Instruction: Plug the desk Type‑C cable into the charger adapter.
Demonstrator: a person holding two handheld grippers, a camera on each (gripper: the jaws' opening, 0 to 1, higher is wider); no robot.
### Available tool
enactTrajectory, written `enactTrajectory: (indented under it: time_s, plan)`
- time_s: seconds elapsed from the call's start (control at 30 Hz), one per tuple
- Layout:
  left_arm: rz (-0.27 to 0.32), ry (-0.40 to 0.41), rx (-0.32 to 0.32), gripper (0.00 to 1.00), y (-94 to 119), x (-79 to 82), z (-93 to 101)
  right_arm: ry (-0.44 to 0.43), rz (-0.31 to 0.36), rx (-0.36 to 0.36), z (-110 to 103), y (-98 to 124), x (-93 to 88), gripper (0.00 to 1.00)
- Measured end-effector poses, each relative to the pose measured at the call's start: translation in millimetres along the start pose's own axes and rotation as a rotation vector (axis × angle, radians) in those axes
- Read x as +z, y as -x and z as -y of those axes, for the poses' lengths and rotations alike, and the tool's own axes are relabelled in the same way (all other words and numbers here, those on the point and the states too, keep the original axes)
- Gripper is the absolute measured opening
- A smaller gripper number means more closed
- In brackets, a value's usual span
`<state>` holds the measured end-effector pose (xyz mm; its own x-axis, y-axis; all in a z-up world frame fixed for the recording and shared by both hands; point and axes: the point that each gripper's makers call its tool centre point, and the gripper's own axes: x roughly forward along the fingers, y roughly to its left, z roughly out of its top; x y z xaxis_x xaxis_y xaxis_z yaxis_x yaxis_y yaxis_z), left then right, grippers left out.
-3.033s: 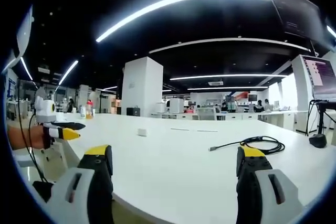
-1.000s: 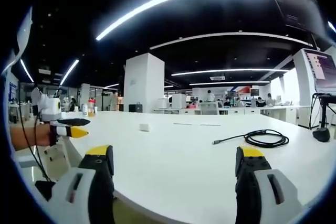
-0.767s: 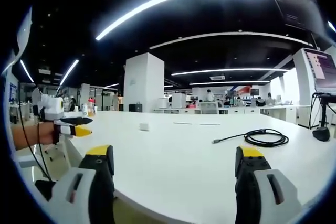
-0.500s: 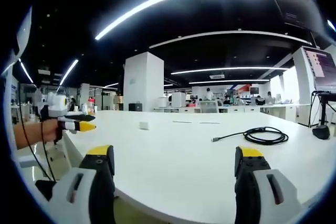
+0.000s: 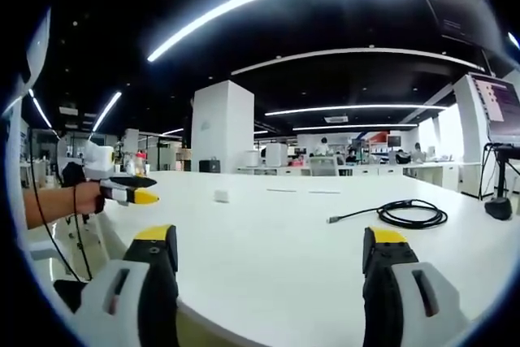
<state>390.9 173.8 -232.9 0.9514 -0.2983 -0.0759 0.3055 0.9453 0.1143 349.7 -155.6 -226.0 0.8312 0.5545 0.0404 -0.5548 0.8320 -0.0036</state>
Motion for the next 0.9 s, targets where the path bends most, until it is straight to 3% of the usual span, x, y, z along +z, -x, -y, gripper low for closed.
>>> enactTrajectory:
  time_s: [0.53,0.9]
  plan:
    - [-0.07,-0.126,-0.048,0.72,-47.7,2.0,-11.6,0.003,-0.008,0.009,2.8,-7.3,0.3,0.95]
    - [-0.143,-0.159,-0.086,0.7,-76.4,-4.7,-20.1,0.008,-0.016,0.009,4.4,-6.9,0.3,0.95]
